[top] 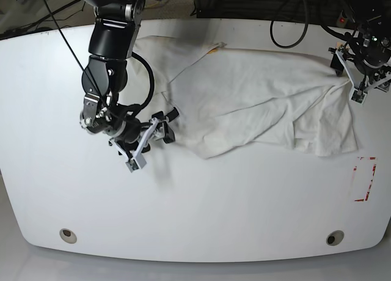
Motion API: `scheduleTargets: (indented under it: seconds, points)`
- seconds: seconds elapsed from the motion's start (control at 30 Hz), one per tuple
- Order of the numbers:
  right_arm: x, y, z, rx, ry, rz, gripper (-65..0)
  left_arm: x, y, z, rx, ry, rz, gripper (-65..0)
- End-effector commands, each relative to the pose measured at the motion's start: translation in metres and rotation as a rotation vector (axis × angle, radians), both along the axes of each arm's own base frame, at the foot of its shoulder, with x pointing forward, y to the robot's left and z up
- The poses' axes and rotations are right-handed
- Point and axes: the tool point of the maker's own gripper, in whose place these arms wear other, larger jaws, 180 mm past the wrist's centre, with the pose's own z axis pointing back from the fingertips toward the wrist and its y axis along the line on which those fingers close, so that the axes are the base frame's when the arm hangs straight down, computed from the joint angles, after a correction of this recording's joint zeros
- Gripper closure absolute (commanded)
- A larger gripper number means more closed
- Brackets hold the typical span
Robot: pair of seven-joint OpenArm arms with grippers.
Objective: Fold the T-shirt properly
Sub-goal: 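Release the right gripper and regrasp the T-shirt edge nearby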
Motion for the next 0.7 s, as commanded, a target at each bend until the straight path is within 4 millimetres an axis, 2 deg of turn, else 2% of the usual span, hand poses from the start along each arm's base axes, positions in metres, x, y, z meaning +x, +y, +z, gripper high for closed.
scheduleTargets:
  seconds: [0.0,0.27,0.33,0.5,0.67]
  points:
    - [0.019,0.013,0.009,0.094,0.001,0.015,-47.4,0.003,0.004,0.009,0.021,-0.023,-0.004,-48.5]
    - [0.025,0.037,-0.002,0.2,0.082,0.03,-47.4,0.004,0.003,0.01,0.021,-0.029,-0.007,-48.5]
    - [0.024,0.054,-0.004,0.211,0.092,0.061,-47.4,0.006,0.003,0.011,0.019,-0.033,-0.009,-48.5]
    - [0.017,0.077,-0.015,0.22,0.102,0.114,-47.4,0.007,0.001,0.011,0.017,-0.034,-0.014,-48.5]
    - [0.01,0.092,-0.025,0.238,0.118,0.135,-46.9,0.019,-0.021,0.01,-0.05,-0.058,-0.074,-48.5]
